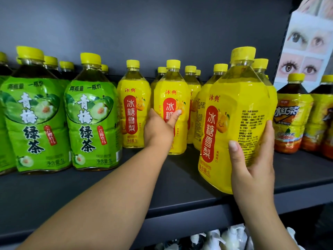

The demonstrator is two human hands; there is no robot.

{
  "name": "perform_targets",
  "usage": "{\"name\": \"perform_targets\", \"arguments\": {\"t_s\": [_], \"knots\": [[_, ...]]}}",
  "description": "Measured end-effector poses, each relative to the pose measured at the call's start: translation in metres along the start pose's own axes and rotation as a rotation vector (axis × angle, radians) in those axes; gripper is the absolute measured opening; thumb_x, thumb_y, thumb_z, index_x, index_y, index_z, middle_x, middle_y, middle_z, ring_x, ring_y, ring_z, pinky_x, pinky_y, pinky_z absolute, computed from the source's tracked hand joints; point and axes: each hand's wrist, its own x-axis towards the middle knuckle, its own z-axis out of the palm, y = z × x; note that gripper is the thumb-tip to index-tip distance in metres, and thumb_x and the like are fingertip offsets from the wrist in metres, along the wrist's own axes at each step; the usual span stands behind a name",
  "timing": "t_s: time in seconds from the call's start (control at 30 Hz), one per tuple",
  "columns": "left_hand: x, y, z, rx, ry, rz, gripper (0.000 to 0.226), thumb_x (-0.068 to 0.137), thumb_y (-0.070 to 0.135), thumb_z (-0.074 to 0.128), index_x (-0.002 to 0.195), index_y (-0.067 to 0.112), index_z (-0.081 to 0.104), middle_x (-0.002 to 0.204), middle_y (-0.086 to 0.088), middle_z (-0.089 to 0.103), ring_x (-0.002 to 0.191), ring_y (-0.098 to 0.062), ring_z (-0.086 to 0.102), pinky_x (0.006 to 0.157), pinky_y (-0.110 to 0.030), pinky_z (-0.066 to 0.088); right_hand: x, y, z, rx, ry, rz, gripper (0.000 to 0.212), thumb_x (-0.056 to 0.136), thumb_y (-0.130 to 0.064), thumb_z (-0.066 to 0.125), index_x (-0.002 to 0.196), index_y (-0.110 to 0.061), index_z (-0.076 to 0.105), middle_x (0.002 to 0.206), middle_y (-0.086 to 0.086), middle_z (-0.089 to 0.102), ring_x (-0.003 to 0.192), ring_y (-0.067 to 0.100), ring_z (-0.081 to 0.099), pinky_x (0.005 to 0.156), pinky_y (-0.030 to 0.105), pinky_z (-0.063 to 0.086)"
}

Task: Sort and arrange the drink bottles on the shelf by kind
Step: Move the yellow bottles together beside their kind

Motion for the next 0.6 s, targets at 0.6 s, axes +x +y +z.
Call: {"name": "perform_targets", "arguments": {"t_s": [0.6], "knots": [[-0.045, 0.028, -0.041, -0.480, -0.466, 0.236, 0.123, 0.033, 0.064, 0.071, 0.141, 0.034, 0.018, 0.135, 0.007, 0.045, 0.120, -0.014, 0.048, 0.095, -0.032, 0.042, 0.019, -0.004, 0.004, 0.367, -0.550, 0.045, 0.093, 0.068, -0.074, 0.052, 0.144, -0.040, 0.011, 0.148, -0.028, 0.021, 0.135, -0.010, 0.021, 0.112, 0.021, 0.027]]}}
